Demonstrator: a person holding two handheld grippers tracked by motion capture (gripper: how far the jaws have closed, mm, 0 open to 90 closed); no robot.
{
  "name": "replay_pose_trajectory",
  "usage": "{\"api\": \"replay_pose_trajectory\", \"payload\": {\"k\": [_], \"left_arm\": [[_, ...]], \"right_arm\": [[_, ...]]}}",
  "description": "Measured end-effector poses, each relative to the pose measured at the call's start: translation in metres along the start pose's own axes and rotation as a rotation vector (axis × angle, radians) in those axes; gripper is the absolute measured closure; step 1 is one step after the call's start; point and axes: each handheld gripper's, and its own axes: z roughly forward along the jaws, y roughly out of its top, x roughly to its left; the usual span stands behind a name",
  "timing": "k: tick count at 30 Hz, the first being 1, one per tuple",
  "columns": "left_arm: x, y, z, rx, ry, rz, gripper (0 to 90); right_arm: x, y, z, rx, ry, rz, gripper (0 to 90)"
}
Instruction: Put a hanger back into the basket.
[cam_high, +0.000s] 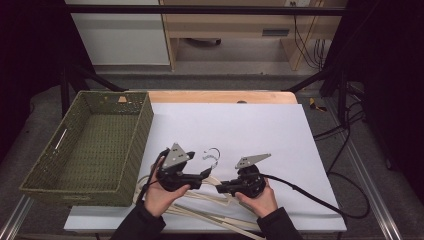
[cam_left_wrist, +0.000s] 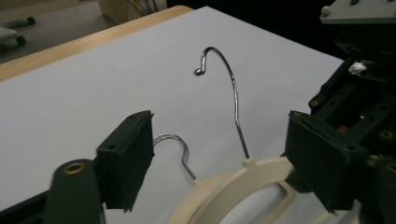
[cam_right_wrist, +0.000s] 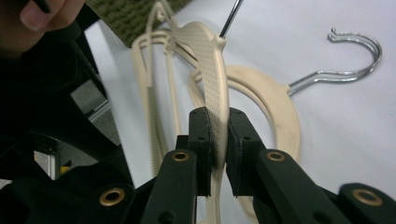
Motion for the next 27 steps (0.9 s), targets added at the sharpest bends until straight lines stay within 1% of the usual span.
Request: {"api": "replay_pose_trajectory", "payload": {"k": [2, 3, 4, 5, 7, 8, 10, 13, 17, 20, 23, 24, 25, 27], "left_arm": [[0.003, -0.001, -0.01, -0.001, -0.032, -0.001, 17.6], [0.004, -0.002, -0.015, 0.008, -0.041, 0.007, 16.4], [0.004, -0.004, -0.019, 0.01, -0.043, 0.02, 15.2], [0.005, -0.006, -0.023, 0.011, -0.044, 0.031, 14.8], [0.006, -0.01, -0.029, 0.005, -0.058, 0.037, 14.4], [0.006, -0.012, -0.032, 0.0, -0.065, 0.038, 14.0], [0.007, -0.014, -0.033, 0.003, -0.076, 0.049, 13.8], [0.008, -0.014, -0.03, 0.031, -0.101, 0.07, 14.1], [0.008, -0.016, -0.019, 0.073, -0.125, 0.102, 17.0], [0.006, -0.018, -0.01, 0.106, -0.149, 0.122, 22.6], [0.004, -0.02, -0.004, 0.142, -0.175, 0.141, 32.2], [0.003, -0.02, -0.003, 0.15, -0.18, 0.139, 37.2], [0.003, -0.021, -0.002, 0.15, -0.171, 0.14, 42.3], [0.003, -0.022, -0.002, 0.154, -0.174, 0.137, 52.3]], "right_arm": [[0.002, 0.002, -0.006, -0.018, 0.016, -0.001, 84.8], [0.003, 0.003, -0.009, -0.027, 0.028, 0.003, 85.8], [0.004, 0.004, -0.013, -0.038, 0.048, 0.002, 87.0], [0.006, 0.005, -0.016, -0.053, 0.059, 0.004, 87.2], [0.01, 0.007, -0.023, -0.052, 0.041, -0.017, 87.3], [0.01, 0.008, -0.026, -0.048, 0.044, -0.037, 87.3], [0.011, 0.01, -0.03, -0.049, 0.046, -0.047, 87.4], [0.011, 0.014, -0.033, -0.059, 0.053, -0.067, 87.3], [0.015, 0.017, -0.035, -0.054, 0.072, -0.125, 87.3], [0.019, 0.018, -0.035, -0.037, 0.081, -0.165, 87.3], [0.023, 0.019, -0.033, -0.024, 0.092, -0.189, 87.3], [0.023, 0.019, -0.033, -0.019, 0.098, -0.194, 87.3], [0.023, 0.019, -0.032, -0.014, 0.103, -0.194, 87.3], [0.024, 0.019, -0.032, -0.006, 0.108, -0.198, 87.3]]}}
